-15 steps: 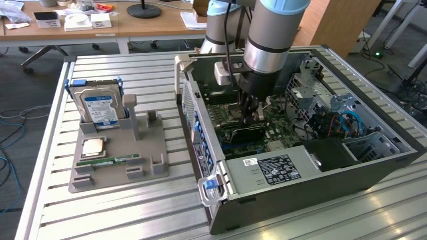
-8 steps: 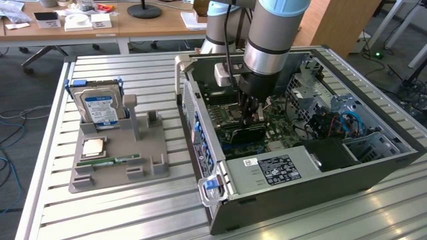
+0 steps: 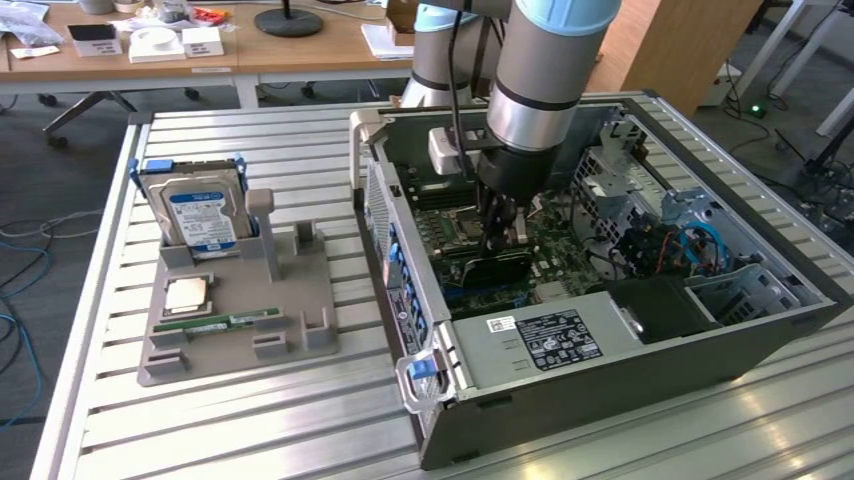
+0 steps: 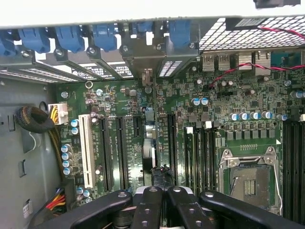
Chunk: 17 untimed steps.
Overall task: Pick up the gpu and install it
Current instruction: 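Press down on the gpu until it lock into place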
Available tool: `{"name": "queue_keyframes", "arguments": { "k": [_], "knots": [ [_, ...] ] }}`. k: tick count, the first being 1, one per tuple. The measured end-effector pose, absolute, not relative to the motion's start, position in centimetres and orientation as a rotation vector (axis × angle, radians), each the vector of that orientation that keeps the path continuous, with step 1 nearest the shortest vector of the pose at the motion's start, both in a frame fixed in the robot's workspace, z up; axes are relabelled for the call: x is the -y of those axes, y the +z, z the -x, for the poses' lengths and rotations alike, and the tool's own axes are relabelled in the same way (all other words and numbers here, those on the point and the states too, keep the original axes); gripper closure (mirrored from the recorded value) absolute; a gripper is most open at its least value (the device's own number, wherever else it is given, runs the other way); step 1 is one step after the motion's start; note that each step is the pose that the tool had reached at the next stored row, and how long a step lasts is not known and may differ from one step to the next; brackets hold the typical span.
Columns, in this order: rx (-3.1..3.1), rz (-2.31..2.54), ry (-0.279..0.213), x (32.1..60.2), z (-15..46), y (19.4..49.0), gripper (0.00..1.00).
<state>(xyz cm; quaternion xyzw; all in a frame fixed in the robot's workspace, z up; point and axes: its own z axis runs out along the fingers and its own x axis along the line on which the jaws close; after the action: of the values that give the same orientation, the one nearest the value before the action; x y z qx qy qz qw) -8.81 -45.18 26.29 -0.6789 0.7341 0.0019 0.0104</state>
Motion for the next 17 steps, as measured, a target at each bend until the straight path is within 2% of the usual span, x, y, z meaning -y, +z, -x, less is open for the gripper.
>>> {"name": "queue_keyframes", "arguments": {
  "k": [17],
  "knots": [
    [-2.291,2.119,0.006,45.24,8.82,26.09,0.89]
  ]
}}
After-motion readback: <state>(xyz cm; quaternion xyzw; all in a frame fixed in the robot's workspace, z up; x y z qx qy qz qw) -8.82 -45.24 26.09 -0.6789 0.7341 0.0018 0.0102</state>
